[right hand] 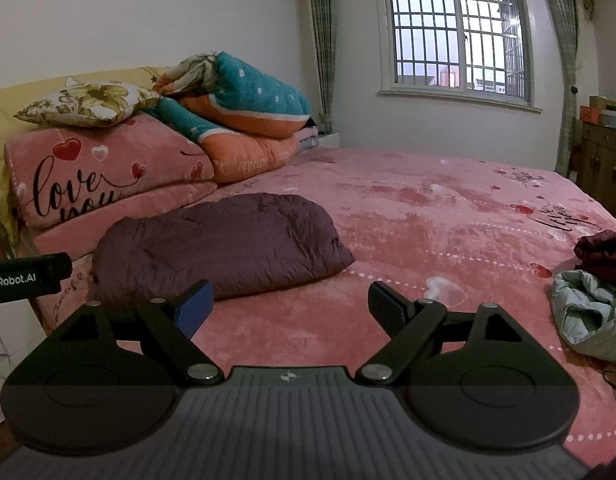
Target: Fold large clothes
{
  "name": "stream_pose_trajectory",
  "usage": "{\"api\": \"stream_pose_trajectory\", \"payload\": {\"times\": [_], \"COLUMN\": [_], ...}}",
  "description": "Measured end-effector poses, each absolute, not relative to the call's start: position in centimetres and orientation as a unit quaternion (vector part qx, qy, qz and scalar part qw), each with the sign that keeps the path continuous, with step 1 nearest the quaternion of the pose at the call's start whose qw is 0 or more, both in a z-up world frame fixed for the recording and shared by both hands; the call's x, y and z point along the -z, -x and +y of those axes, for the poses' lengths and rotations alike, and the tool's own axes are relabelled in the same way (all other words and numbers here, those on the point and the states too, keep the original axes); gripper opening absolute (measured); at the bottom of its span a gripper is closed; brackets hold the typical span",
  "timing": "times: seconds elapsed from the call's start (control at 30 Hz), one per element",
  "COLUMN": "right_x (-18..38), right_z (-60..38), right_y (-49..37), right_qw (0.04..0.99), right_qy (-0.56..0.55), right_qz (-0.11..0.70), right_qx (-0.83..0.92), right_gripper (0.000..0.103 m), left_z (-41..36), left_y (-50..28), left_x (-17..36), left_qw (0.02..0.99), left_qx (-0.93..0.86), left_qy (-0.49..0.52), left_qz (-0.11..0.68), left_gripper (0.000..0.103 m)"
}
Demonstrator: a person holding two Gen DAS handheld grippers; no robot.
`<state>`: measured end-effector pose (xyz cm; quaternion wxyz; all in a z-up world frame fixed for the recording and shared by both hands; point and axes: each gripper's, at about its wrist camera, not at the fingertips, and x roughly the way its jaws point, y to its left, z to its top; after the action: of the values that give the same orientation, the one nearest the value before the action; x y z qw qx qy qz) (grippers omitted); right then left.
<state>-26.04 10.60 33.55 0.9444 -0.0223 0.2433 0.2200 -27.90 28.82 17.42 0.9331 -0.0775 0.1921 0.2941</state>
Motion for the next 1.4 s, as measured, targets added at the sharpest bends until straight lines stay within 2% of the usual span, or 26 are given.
{"api": "stream_pose_trajectory", "payload": {"times": [1.4], "right_x": [-32.89], "right_z": [10.65], "right_y": [25.13], "right_qw": [0.937], "right_qy": [0.027], "right_qz": [0.264], "right_qx": [-0.226], "right_gripper": [0.103], "left_z": [29.13], "left_y": [27.38], "left_x": [-16.54], "left_qw": [0.932], "left_qx": [-0.294], "left_qy": [0.071], "left_qz": [0.2], "left_gripper": [0.102]}}
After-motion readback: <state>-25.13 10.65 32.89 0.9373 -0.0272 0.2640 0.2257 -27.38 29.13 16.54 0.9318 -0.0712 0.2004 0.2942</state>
